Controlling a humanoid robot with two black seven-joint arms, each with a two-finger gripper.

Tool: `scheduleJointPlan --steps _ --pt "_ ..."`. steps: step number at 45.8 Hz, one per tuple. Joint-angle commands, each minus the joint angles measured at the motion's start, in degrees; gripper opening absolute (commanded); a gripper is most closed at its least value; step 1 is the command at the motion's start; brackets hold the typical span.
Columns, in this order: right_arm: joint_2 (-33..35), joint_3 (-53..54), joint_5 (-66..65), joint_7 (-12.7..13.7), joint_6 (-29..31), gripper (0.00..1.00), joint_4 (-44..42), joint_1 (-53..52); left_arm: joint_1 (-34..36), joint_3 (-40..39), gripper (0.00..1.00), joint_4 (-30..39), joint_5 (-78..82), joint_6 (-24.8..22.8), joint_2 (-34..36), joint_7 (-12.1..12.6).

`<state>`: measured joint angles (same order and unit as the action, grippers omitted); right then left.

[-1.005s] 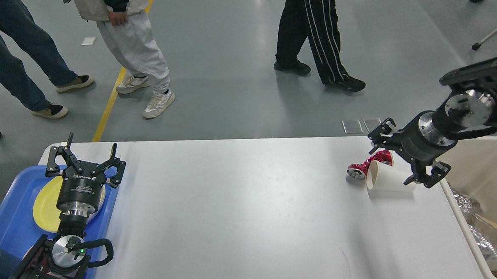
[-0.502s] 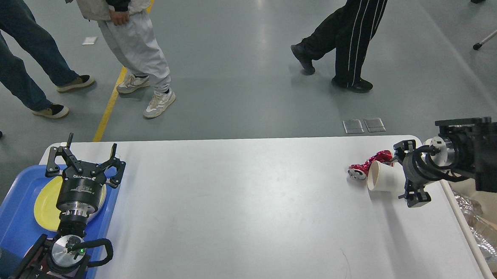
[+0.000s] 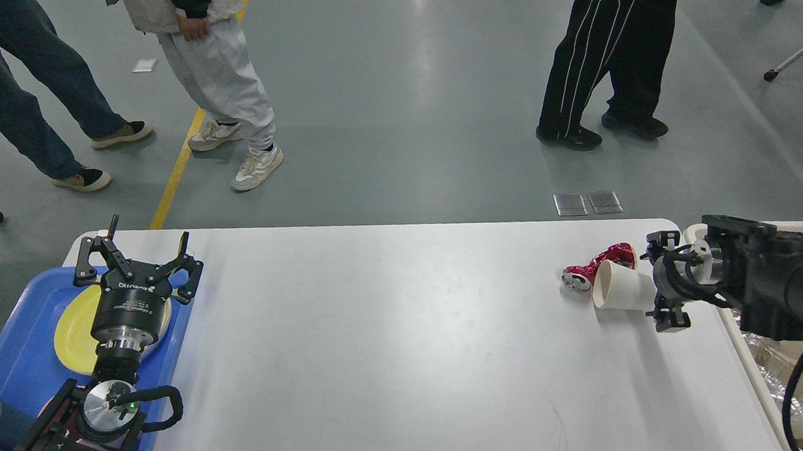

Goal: Tidy desktop
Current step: 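Lower the right gripper and grasp the white paper cup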

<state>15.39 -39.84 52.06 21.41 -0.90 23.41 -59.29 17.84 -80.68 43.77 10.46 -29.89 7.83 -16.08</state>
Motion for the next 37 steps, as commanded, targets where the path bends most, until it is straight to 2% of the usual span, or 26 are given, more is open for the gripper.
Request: scheduleJointPlan --steps 1,21,33,37 --pt "-0.9 1.3 0.0 -0.1 -0.2 1.00 -1.5 1.6 0.0 0.0 0.97 0.0 0.0 0.0 0.0 0.0" --pt "-0.5 11.6 -8.3 -0.7 -0.2 0.98 -3.6 4.1 0.0 0.0 0.97 0.0 0.0 -0.1 0.0 0.0" --pt "-0.5 11.6 -8.6 -0.8 0.2 0.78 -3.6 4.5 0.0 0.0 0.97 0.0 0.0 -0.1 0.0 0.0" --pt "-0.5 11.7 -8.6 -0.8 0.2 0.75 -3.6 5.1 0.0 0.0 0.97 0.1 0.0 0.0 0.0 0.0"
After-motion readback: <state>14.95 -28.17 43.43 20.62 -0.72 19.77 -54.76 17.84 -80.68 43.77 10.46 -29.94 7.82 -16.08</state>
